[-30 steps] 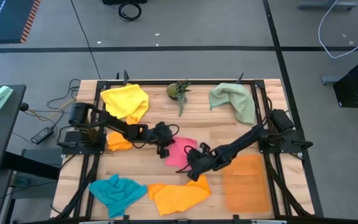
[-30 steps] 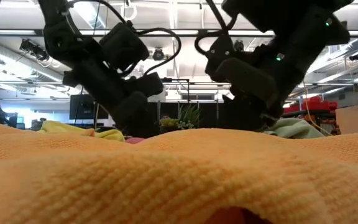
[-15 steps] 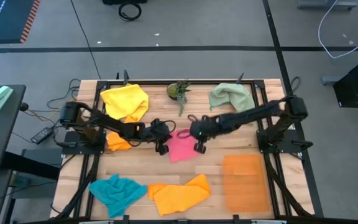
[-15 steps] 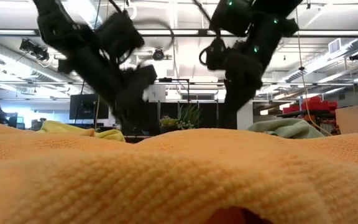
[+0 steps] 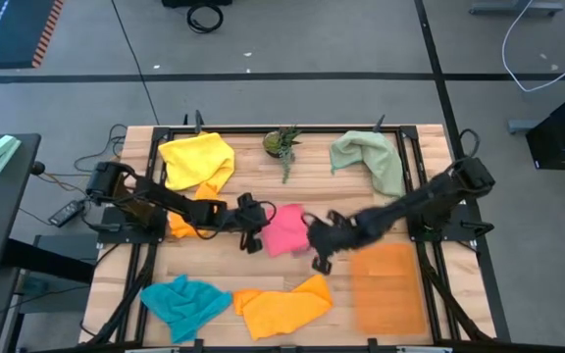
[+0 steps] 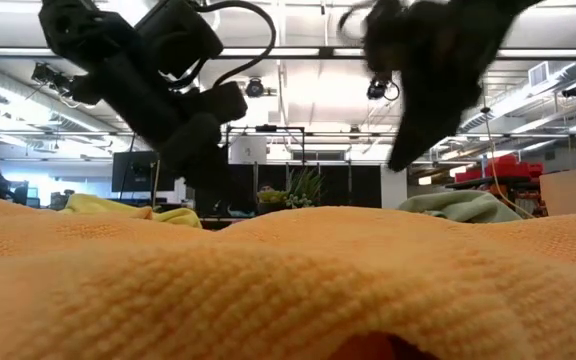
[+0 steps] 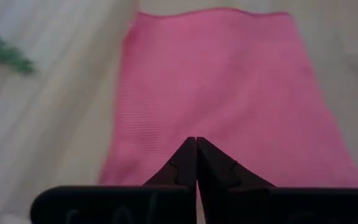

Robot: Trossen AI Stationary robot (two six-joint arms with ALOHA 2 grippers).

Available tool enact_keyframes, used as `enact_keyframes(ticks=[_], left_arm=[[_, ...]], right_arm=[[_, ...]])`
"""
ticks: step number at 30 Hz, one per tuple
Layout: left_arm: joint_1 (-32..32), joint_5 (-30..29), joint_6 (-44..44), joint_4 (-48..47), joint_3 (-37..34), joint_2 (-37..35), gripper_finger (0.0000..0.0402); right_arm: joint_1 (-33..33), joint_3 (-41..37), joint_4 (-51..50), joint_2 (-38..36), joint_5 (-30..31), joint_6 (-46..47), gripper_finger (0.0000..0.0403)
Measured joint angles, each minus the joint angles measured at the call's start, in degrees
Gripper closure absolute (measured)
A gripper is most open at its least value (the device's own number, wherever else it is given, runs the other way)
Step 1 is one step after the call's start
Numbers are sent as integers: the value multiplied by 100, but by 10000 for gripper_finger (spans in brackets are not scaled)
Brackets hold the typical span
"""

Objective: Fold microfiber towels
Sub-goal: Move the pink microfiber towel to the right side of the table

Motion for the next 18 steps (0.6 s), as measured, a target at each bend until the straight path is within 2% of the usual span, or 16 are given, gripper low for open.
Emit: enact_keyframes(ticks=[3, 6, 9, 13, 18], left_arm=[[-125, 166, 352, -13, -2, 77, 396], [-228, 344, 1062, 25, 0, 73, 394], [-332, 350, 1890, 13, 0, 69, 371], [-409, 306, 2661, -68, 0, 68, 332], [-212, 98, 2751, -39, 7, 66, 316]], right_arm=[[329, 3, 168, 8, 319, 681, 402], [496, 5, 472, 50, 369, 303, 396], [558, 5, 688, 84, 692, 72, 388], [239, 14, 970, 358, 876, 68, 388], [-521, 8, 1888, 995, 759, -94, 399]])
